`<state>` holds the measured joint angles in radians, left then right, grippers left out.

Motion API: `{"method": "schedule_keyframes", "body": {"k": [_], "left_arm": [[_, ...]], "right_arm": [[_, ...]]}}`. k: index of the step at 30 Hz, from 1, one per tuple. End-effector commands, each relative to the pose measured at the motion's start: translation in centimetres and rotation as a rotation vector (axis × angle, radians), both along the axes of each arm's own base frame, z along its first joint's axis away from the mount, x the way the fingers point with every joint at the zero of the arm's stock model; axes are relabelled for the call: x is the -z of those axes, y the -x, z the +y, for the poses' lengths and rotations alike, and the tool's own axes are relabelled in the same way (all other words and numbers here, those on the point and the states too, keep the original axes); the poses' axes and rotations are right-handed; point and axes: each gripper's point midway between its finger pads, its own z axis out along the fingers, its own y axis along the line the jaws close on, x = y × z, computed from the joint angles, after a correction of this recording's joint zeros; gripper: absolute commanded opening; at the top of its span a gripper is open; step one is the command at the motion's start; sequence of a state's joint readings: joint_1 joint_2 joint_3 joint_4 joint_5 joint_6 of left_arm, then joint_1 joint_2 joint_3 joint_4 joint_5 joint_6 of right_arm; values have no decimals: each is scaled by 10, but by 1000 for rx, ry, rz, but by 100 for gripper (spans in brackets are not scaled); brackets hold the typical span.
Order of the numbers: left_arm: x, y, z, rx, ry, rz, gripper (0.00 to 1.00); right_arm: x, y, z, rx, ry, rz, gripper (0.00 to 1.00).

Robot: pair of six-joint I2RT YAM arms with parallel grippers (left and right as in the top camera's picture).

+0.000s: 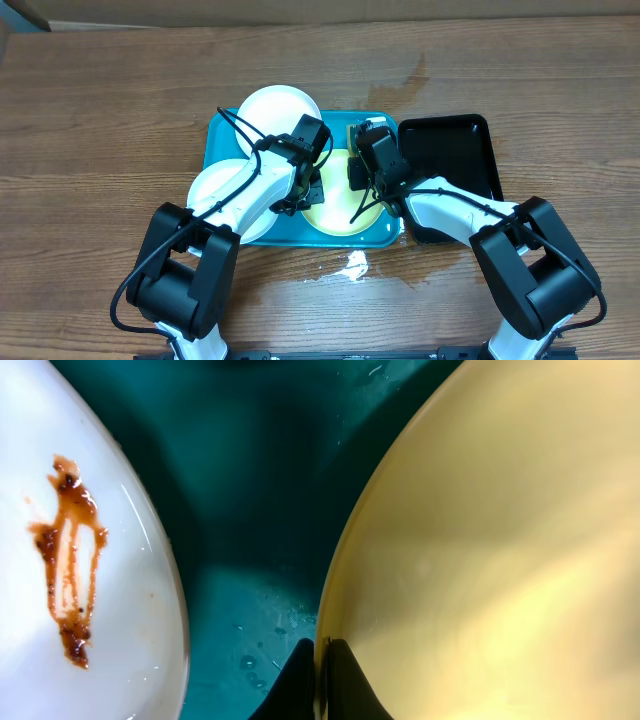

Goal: Clean dirty plates on tray and stack at the side
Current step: 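Return the sponge to the black tray with the right gripper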

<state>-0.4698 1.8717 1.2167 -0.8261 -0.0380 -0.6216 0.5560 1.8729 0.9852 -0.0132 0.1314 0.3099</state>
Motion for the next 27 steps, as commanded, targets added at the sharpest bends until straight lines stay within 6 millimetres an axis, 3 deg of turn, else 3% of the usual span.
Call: {"method": "schedule_keyframes", "body": {"k": [1,7,11,14,17,20,27], "left_arm": [[-5,4,5,39,-19,-6,4],[-5,4,5,39,-19,-6,4],[-5,4,5,39,-19,-7,4],[-5,4,5,39,-19,-7,4],[-6,3,5,39,-23,-13,4],[-8,0,4,65,-24,-22,4],[-32,-12,-2,92,-17,-42,4]], "right_arm": [[-38,-30,2,35,-38,-101,4],[-112,-52,-13,86,-107,-222,4],[-151,-40,-41,124,-107,-233,4],[-166,-24,-68,169,-89,-200,4],[-163,-5,-106,278,-85,-105,4],[-137,18,-148,414,-71,62,4],[-86,48,-189,495,-70,338,14]]}}
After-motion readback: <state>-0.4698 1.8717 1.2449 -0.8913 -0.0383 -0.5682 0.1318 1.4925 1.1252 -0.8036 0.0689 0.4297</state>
